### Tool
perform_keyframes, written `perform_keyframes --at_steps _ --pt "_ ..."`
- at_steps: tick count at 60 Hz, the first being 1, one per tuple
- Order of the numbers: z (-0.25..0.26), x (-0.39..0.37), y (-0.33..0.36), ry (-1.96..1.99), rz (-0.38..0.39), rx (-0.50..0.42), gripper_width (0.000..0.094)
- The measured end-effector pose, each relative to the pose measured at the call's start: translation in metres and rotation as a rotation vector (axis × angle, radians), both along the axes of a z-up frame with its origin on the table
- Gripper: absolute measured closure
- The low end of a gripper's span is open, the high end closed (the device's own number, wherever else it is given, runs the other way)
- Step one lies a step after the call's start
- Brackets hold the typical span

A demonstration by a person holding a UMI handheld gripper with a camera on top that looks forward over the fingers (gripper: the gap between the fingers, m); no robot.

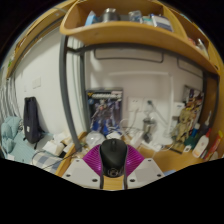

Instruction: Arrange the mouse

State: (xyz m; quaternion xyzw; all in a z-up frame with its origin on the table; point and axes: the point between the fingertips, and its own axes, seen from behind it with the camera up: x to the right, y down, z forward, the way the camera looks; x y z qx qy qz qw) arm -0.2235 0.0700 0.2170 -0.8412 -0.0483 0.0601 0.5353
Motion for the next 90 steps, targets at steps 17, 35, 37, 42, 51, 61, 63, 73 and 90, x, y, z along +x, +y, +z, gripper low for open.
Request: perform_keyframes --at_steps 17,35,37,42,51,61,63,73,90 --pt "-0.024 0.138 -0.015 -0.038 -0.061 -0.030 0.0672" --pt "-0.172 0.179 -0.044 -0.066 -0.069 -0.230 0.0671" --pt "-0.183 0.179 -0.046 -0.065 -0.068 -0.242 0.0671" --pt "-0.210 0.178 -0.054 -0.081 -0.052 -0.279 0.0644" --pt "-0.224 0.171 -0.057 -0.054 -0.053 -0.277 0.0534" --pt "-0.225 0.172 -0.059 -0.059 -0.066 -0.300 0.0277" --pt "-0.223 0.173 -0.062 -0.073 -0.063 -0.307 0.0246" --pt "-0.201 0.172 -0.082 -0.095 -0.073 -0.335 0.0131" --pt "-0.053 0.160 -0.116 -0.100 -0.119 -0.252 0.0129"
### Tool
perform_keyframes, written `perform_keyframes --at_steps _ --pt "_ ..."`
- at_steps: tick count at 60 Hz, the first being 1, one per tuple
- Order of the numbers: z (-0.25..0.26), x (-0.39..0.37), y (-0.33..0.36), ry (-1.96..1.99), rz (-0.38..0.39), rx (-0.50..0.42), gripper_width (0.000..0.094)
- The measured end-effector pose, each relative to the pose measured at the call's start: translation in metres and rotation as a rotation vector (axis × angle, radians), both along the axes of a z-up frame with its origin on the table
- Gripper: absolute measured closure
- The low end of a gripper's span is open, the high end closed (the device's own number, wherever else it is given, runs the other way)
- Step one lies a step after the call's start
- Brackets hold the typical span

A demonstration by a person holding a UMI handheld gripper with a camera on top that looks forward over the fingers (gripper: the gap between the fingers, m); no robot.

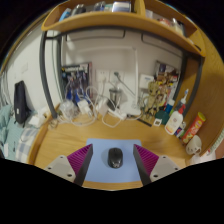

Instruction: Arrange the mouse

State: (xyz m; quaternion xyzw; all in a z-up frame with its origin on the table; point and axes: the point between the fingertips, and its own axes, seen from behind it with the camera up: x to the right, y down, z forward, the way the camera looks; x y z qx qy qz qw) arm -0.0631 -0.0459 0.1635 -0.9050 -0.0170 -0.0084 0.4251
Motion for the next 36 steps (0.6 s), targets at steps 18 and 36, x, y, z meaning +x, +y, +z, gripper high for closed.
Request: perform_keyframes --at_steps 18,36 --pt "0.155 -0.024 -0.015 0.050 -0.031 0.207 0.0125" --pt "0.191 -0.029 -0.039 0.033 -0.060 0.247 0.0125"
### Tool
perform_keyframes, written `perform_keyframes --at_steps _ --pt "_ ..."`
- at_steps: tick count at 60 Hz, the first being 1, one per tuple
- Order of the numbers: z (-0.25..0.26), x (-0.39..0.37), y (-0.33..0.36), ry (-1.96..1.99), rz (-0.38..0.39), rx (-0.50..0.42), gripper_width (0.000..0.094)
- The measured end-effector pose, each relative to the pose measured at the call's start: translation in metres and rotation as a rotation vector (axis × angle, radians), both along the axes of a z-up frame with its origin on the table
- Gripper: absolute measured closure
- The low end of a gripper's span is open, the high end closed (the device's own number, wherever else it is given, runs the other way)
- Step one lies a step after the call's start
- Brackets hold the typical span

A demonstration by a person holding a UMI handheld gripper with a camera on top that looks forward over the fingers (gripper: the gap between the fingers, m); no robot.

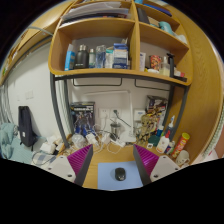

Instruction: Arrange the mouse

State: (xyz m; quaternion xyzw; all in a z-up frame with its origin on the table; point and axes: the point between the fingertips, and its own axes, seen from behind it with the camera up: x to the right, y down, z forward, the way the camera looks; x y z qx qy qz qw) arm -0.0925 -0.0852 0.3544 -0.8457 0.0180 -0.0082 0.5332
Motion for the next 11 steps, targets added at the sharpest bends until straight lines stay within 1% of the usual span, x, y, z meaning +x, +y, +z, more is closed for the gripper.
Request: perform_keyframes --at_steps 11 --pt "0.0024 0.0039 -0.0036 -0.006 -0.033 0.001 0.0128"
